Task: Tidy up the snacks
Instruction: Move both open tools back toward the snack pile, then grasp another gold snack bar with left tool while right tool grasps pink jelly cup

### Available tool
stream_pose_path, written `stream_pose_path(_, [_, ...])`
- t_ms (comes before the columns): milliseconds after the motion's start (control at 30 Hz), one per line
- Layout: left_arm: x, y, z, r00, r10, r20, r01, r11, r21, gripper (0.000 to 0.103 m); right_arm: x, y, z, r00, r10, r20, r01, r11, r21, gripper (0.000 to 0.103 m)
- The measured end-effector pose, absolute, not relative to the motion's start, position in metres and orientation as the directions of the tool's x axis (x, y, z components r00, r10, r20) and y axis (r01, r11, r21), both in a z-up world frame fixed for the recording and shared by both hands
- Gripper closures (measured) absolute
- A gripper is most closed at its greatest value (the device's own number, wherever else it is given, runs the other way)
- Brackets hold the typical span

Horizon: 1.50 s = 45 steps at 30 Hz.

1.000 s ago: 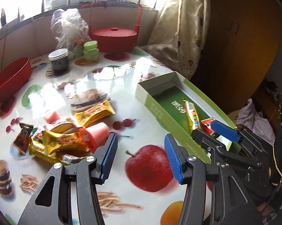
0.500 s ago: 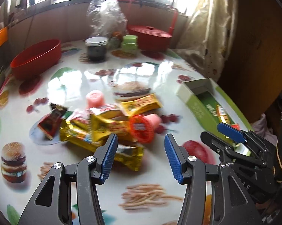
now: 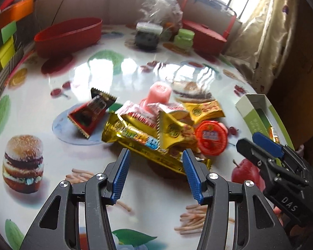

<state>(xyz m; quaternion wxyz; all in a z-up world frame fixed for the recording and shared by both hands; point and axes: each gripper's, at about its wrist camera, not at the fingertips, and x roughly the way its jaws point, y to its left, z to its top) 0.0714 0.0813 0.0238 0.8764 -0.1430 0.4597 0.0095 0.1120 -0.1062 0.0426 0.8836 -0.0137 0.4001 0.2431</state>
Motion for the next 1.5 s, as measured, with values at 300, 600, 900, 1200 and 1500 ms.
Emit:
stream_pose_path(300, [0.079, 0.086, 0.017, 0.578, -0.148, -0.802, -0.158, 0.944, -0.288, 0.048, 0.130, -0.078, 0.039, 0.548, 0.429, -0.718, -0.458, 0.872, 0.171, 0.047])
stream_pose_path(600, [0.079, 0.097, 0.015, 0.569, -0.131, -0.812, -0.182, 0.943, -0.280, 0.046, 0.139, -0.073, 0.026, 0.518, 0.390, -0.761, -0.451, 0.881, 0.145, 0.046])
stream_pose_path(900, [0.062, 0.121, 0.017, 0.558, -0.069, -0.827, -0.205, 0.954, -0.217, 0.046, 0.130, -0.095, 0.025, 0.519, 0.356, -0.777, -0.426, 0.896, 0.126, 0.046])
stream_pose_path(1200, [0.052, 0.136, 0.018, 0.575, -0.095, -0.813, -0.232, 0.934, -0.273, 0.046, 0.120, -0.111, 0.036, 0.556, 0.328, -0.764, -0.371, 0.920, 0.125, 0.046])
stream_pose_path(1500, [0.062, 0.130, 0.018, 0.585, -0.118, -0.802, -0.242, 0.919, -0.312, 0.046, 0.137, -0.080, 0.031, 0.578, 0.298, -0.759, -0.316, 0.940, 0.129, 0.046])
